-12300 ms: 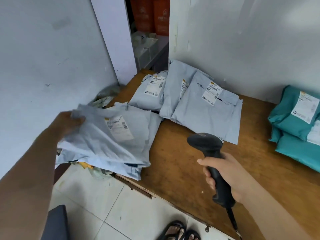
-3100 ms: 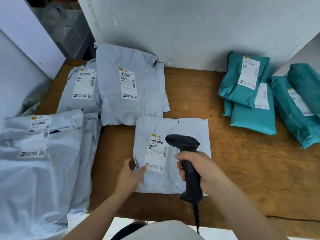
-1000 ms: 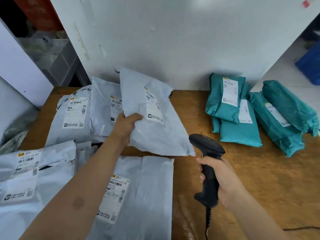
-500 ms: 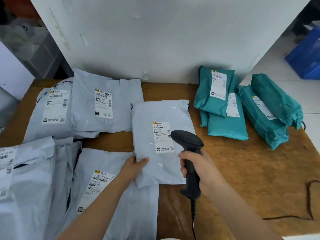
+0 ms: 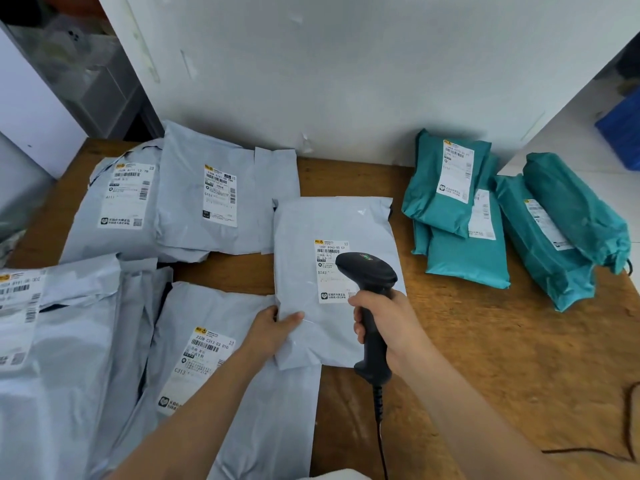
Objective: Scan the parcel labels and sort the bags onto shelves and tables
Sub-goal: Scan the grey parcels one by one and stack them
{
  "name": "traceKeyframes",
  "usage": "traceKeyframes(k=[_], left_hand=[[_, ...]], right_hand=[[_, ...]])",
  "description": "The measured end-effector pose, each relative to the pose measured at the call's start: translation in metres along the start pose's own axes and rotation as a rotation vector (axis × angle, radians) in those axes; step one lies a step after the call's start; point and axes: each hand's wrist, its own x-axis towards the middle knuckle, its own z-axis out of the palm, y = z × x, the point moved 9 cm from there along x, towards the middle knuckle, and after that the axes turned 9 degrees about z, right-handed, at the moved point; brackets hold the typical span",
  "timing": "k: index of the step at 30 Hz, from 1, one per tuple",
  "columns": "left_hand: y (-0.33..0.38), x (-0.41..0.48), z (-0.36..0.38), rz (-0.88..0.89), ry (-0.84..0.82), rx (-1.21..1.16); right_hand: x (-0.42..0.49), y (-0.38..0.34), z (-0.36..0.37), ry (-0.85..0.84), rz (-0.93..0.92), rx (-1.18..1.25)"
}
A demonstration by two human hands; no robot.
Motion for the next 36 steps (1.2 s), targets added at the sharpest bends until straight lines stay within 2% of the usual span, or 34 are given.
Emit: traceKeyframes(k=[3,7,11,14,17,20,23,25,27,28,30,32,34,36], left_hand=[[0.005,-0.002,-0.001,0.014,0.01,-0.008],[0.019,-0.008,-0.008,0.116,0.044,-0.016],[0.048,-0.024,-0.036,0.259,0.067,0.096],[0.049,-0.047,-0.082,0.214,0.116,0.222],[0.028,-0.079,-0.135,0.031,0.154,0.406],[0.018,-0.111,-0.158,-0.092,0.156,0.793],[0.035,-0.122,-0.148,-0.018,0.244,1.075],[0.046,-0.114,-0.118,0.134,0.215,1.086],[0.044,-0.094,-0.088,0.366,0.21,1.2],[0.035,-0.082,-0.081,0.355,0.181,1.232],[0.011,-0.059,-0.083,0.213,0.162,1.192],[0.004,-0.047,-0.098,0.15,0.249,1.13],[0.009,-0.041,-0.115,0.167,0.36,1.108],[0.011,-0.032,-0.126,0.161,0.372,1.151]], right_hand=[[-0.004,-0.001,-0.002,0.003,-0.011,0.024],[-0.012,-0.004,-0.005,0.009,-0.063,0.069],[-0.018,-0.002,-0.01,0.041,-0.097,0.103],[-0.02,0.004,-0.007,0.038,-0.06,0.125],[-0.021,0.001,0.005,0.015,-0.048,0.117],[-0.02,-0.011,0.023,-0.016,-0.087,0.072],[-0.021,-0.016,0.04,-0.055,-0.12,0.021],[-0.022,-0.015,0.047,-0.066,-0.124,-0.002],[-0.022,-0.011,0.051,-0.072,-0.11,-0.027],[-0.022,-0.008,0.052,-0.07,-0.1,-0.034],[-0.022,-0.004,0.05,-0.061,-0.087,-0.037],[-0.022,-0.002,0.045,-0.048,-0.079,-0.036],[-0.02,0.0,0.038,-0.027,-0.069,-0.033],[-0.018,0.003,0.034,-0.006,-0.06,-0.027]])
